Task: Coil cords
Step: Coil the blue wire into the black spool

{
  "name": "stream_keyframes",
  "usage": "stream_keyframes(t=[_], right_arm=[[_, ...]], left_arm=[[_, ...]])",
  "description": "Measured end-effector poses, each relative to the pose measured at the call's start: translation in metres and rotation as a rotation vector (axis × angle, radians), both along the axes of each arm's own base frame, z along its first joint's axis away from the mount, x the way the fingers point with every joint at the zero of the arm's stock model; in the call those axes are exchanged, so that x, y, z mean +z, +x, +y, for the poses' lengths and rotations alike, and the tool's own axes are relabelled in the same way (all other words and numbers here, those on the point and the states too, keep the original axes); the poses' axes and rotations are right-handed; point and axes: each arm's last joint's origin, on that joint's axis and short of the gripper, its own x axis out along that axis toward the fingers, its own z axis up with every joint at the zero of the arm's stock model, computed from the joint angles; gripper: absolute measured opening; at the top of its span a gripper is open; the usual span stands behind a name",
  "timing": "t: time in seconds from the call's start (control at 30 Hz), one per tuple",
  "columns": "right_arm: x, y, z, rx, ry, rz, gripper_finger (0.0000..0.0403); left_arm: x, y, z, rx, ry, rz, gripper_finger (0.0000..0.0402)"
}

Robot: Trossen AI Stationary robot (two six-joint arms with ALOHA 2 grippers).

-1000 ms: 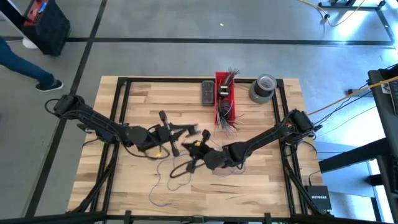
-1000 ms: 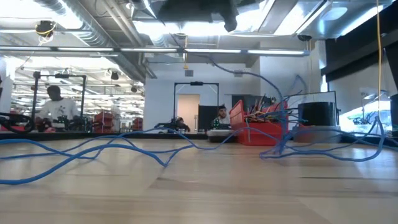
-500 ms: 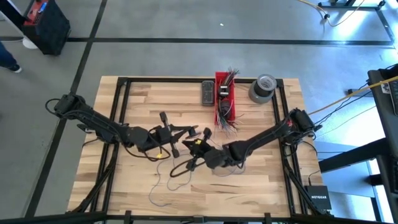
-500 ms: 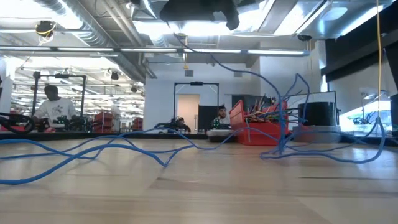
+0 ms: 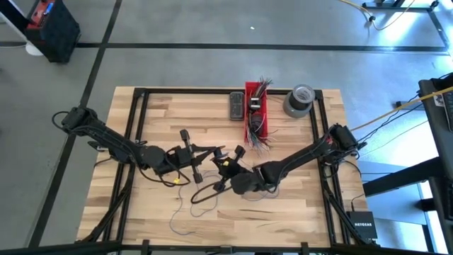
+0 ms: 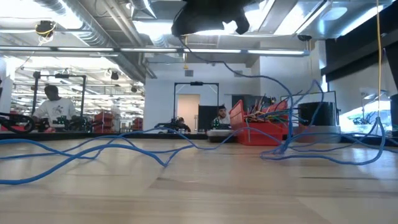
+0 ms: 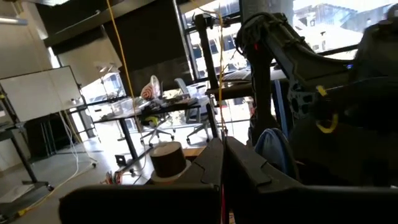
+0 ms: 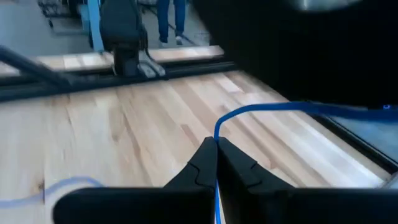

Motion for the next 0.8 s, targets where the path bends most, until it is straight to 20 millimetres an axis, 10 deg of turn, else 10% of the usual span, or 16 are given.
stream_keyframes(t=[0.8], right_arm=[[0.049, -0.003, 0.002, 0.145, -0.041, -0.199, 0.0007]], left_arm=[[-0.013, 0.005, 0.005, 0.027, 0.058, 0.126, 0.0001]])
